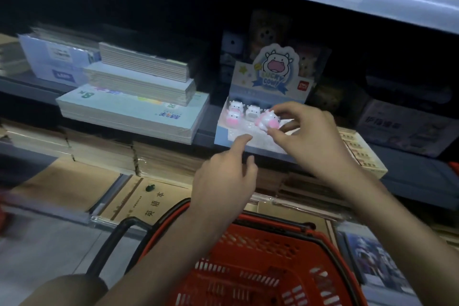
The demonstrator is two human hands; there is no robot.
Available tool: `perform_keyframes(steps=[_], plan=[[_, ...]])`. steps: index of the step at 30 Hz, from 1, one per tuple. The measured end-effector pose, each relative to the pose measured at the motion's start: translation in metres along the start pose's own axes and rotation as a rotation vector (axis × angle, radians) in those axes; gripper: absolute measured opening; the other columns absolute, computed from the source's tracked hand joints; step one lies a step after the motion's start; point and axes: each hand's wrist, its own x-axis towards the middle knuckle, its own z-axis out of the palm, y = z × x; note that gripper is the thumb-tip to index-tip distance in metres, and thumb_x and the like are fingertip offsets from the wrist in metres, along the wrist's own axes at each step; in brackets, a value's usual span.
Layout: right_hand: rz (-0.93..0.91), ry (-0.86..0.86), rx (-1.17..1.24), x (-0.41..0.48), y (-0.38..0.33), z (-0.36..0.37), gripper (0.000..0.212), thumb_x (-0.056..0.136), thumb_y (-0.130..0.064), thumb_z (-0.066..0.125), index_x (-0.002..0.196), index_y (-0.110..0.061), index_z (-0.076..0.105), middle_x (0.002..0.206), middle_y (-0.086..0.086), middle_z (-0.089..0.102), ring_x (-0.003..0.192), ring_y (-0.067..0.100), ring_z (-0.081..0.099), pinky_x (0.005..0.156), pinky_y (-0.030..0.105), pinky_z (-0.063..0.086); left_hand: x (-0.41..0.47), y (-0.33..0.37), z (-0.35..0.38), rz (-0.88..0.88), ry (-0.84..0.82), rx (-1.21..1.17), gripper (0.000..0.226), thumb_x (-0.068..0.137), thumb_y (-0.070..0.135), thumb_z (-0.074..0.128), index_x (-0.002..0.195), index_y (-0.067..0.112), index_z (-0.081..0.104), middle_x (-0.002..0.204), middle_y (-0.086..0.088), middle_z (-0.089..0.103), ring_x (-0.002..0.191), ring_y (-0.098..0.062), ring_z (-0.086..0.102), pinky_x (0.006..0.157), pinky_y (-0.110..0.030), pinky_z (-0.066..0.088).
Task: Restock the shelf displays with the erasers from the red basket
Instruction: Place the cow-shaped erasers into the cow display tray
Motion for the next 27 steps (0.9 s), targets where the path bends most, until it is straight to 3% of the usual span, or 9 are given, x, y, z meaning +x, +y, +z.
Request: perform_keyframes(steps=[3,9,19,22,25,27], plan=[[-0.058,-0.055,-0.206,0.03,0.006,0.017,0.029,0.09,-0.027,0.074,0.118,-0.024,0.072,0.11,-0.005,0.076,0.088,0.013,0.072,0.085,0.036,0.058,0.004,-0.003,0.001,-0.007,-0.033,0.121,0.047,0.107,0.039,0.041,0.154,0.037,0.033,0.071,0.007,0.059,0.068,-0.011,0.054,0.065,-0.034,0.04],[-0.096,-0.154,-0.398,0.054,0.011,0.04,0.021,0.087,-0.022,0.073,0.108,-0.017,0.073,0.101,0.008,0.075,0.097,0.033,0.069,0.08,0.045,0.058,0.008,-0.002,0.001,-0.026,-0.026,0.224,0.048,0.106,0.039,0.039,0.154,0.04,0.034,0.1,0.0,0.071,0.098,-0.029,0.067,0.072,-0.035,0.036],[-0.036,-0.233,-0.42,0.079,0.003,0.043,0.031,0.075,-0.016,0.084,0.105,-0.02,0.077,0.097,0.003,0.072,0.09,0.026,0.067,0.077,0.044,0.061,0.011,-0.002,0.002,-0.012,-0.003,0.247,0.045,0.106,0.038,0.041,0.151,0.038,0.041,0.099,-0.003,0.072,0.096,-0.032,0.067,0.069,-0.035,0.035],[-0.055,-0.247,-0.455,0.078,0.001,0.044,0.025,0.077,-0.014,0.083,0.101,-0.018,0.078,0.097,0.007,0.072,0.092,0.029,0.066,0.077,0.044,0.06,0.011,-0.002,0.004,-0.018,0.002,0.238,0.043,0.106,0.037,0.04,0.149,0.037,0.042,0.096,-0.002,0.071,0.094,-0.031,0.067,0.069,-0.035,0.035],[-0.057,-0.242,-0.481,0.074,0.004,0.046,0.009,0.079,-0.017,0.081,0.082,-0.015,0.073,0.088,0.008,0.069,0.085,0.033,0.065,0.073,0.045,0.059,0.014,-0.003,0.005,-0.023,0.015,0.221,0.041,0.106,0.037,0.041,0.146,0.037,0.045,0.092,0.0,0.07,0.091,-0.029,0.066,0.068,-0.034,0.036],[-0.059,-0.237,-0.479,0.069,0.005,0.047,0.012,0.082,-0.019,0.079,0.081,-0.012,0.07,0.087,0.01,0.069,0.085,0.035,0.064,0.073,0.047,0.059,0.014,-0.003,0.005,-0.025,0.019,0.231,0.039,0.106,0.037,0.041,0.145,0.038,0.046,0.088,0.002,0.069,0.083,-0.026,0.063,0.067,-0.034,0.037]])
